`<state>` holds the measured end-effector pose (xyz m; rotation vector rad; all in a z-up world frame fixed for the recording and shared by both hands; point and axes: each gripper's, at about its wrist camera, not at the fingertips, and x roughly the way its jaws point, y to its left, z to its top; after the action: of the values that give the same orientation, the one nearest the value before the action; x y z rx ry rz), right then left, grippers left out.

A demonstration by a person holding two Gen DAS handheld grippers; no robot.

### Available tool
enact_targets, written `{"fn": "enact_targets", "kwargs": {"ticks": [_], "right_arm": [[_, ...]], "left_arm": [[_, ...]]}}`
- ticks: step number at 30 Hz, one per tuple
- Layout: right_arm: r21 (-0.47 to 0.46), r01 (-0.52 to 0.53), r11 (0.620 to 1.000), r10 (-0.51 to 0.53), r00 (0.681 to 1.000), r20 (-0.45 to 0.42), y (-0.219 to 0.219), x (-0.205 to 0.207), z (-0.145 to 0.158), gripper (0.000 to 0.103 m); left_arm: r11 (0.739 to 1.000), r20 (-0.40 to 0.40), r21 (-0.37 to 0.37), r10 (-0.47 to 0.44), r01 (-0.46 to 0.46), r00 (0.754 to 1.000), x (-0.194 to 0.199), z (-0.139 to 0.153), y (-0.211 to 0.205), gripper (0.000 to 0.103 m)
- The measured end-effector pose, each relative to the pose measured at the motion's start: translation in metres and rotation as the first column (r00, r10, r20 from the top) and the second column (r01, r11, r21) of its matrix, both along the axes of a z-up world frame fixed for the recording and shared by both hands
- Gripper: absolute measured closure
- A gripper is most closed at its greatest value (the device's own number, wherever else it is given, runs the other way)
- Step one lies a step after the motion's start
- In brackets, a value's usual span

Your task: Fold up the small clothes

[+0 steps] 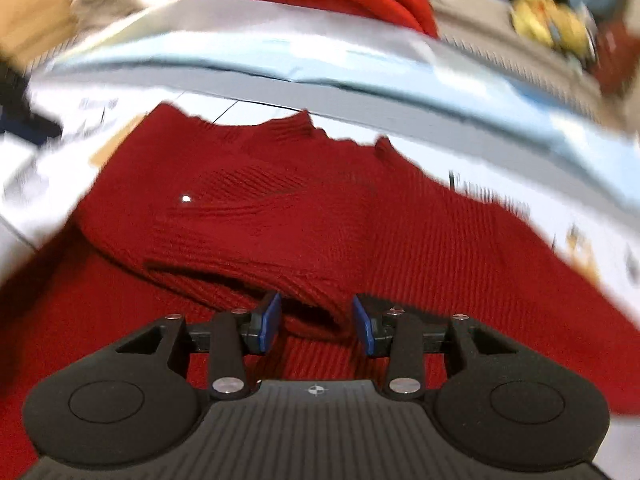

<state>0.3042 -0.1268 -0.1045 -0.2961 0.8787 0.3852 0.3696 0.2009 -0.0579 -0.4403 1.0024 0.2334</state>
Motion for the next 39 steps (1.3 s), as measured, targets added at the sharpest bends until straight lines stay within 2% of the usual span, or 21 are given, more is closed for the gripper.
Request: {"fn": "enact_targets", "kwargs": {"ticks": [2,4,6,7,9,10,12,13,14,16,20,23,24,25,26,28,31,34,36,38,39], "right_arm": [[-0.053,-0.049,0.997,0.051,0.998,0.037,0.007,-0.001,-0.002,0.070],[-0.046,-0.033,0.998,0.036,0.997,0.065,0.004,0.001,0.001,0.081],[0.086,0.095,0.992,-0.100,0.993,0.062,-0.013,0.011,0.011,0.083],[0.187,0.201,0.962,-0.211,0.977,0.034,-0.028,0.017,0.017,0.085],[0.372,0.448,0.813,-0.449,0.889,-0.089,-0.066,0.023,0.018,0.085],[0.417,0.539,0.732,-0.518,0.838,-0.174,-0.082,0.024,0.012,0.085],[0.424,0.689,0.587,-0.599,0.723,-0.346,-0.108,0.026,-0.010,0.083],[0.407,0.739,0.537,-0.616,0.673,-0.409,-0.117,0.027,-0.020,0.082],[0.397,0.764,0.509,-0.620,0.645,-0.447,-0.122,0.027,-0.027,0.082],[0.401,0.786,0.471,-0.619,0.618,-0.484,-0.129,0.028,-0.033,0.081],[0.440,0.775,0.454,-0.610,0.630,-0.480,-0.136,0.033,-0.029,0.080],[0.436,0.795,0.421,-0.628,0.602,-0.493,-0.148,0.038,-0.033,0.080],[0.432,0.804,0.409,-0.629,0.592,-0.505,-0.152,0.040,-0.036,0.086],[0.437,0.807,0.397,-0.627,0.587,-0.513,-0.156,0.041,-0.039,0.101],[0.452,0.804,0.386,-0.621,0.589,-0.517,-0.160,0.042,-0.040,0.103],[0.484,0.784,0.389,-0.639,0.608,-0.471,-0.162,0.034,-0.028,0.103],[0.555,0.728,0.402,-0.643,0.656,-0.395,-0.163,0.035,-0.008,0.103],[0.517,0.760,0.393,-0.624,0.634,-0.457,-0.168,0.039,-0.019,0.100],[0.505,0.776,0.377,-0.595,0.621,-0.510,-0.171,0.039,-0.029,0.099],[0.495,0.773,0.396,-0.575,0.629,-0.522,-0.170,0.039,-0.030,0.091],[0.482,0.770,0.418,-0.574,0.635,-0.517,-0.170,0.039,-0.028,0.081]], "left_arm": [[1.000,-0.003,-0.008,0.002,-0.002,1.000,0.000,-0.001,0.001,0.084],[1.000,-0.004,-0.013,0.004,-0.004,1.000,0.001,-0.001,0.001,0.084],[1.000,-0.005,-0.020,0.008,-0.008,1.000,0.001,-0.002,0.002,0.084],[1.000,-0.006,-0.022,0.009,-0.009,1.000,0.001,-0.002,0.002,0.084],[1.000,-0.011,-0.020,0.000,0.000,1.000,0.001,-0.004,0.000,0.084],[1.000,-0.016,-0.017,-0.009,0.008,1.000,0.001,-0.005,-0.002,0.084],[1.000,-0.027,-0.013,-0.019,0.019,0.999,0.002,-0.008,-0.003,0.084],[1.000,-0.034,-0.012,-0.024,0.024,0.999,0.003,-0.010,-0.004,0.084],[1.000,-0.039,-0.011,-0.028,0.028,0.999,0.003,-0.012,-0.006,0.084],[0.999,-0.046,-0.012,-0.040,0.040,0.998,0.004,-0.016,-0.009,0.084],[0.997,-0.067,-0.005,-0.077,0.077,0.995,0.005,-0.025,-0.016,0.084],[0.996,-0.093,0.003,-0.093,0.093,0.991,0.006,-0.033,-0.019,0.084],[0.995,-0.102,0.005,-0.096,0.097,0.990,0.007,-0.036,-0.019,0.084],[0.995,-0.110,0.007,-0.095,0.096,0.989,0.007,-0.038,-0.020,0.084],[0.996,-0.115,0.009,-0.091,0.093,0.989,0.007,-0.039,-0.020,0.084],[0.995,-0.107,0.010,-0.096,0.098,0.990,0.007,-0.038,-0.022,0.084],[0.992,-0.092,0.012,-0.123,0.125,0.988,0.008,-0.037,-0.029,0.084],[0.993,-0.139,0.001,-0.119,0.121,0.983,0.010,-0.053,-0.031,0.084],[0.993,-0.172,0.027,-0.105,0.111,0.980,0.010,-0.059,-0.030,0.074],[0.994,-0.164,0.042,-0.092,0.100,0.982,0.009,-0.052,-0.032,0.074],[0.993,-0.142,0.054,-0.101,0.109,0.985,0.009,-0.047,-0.035,0.075]]}}
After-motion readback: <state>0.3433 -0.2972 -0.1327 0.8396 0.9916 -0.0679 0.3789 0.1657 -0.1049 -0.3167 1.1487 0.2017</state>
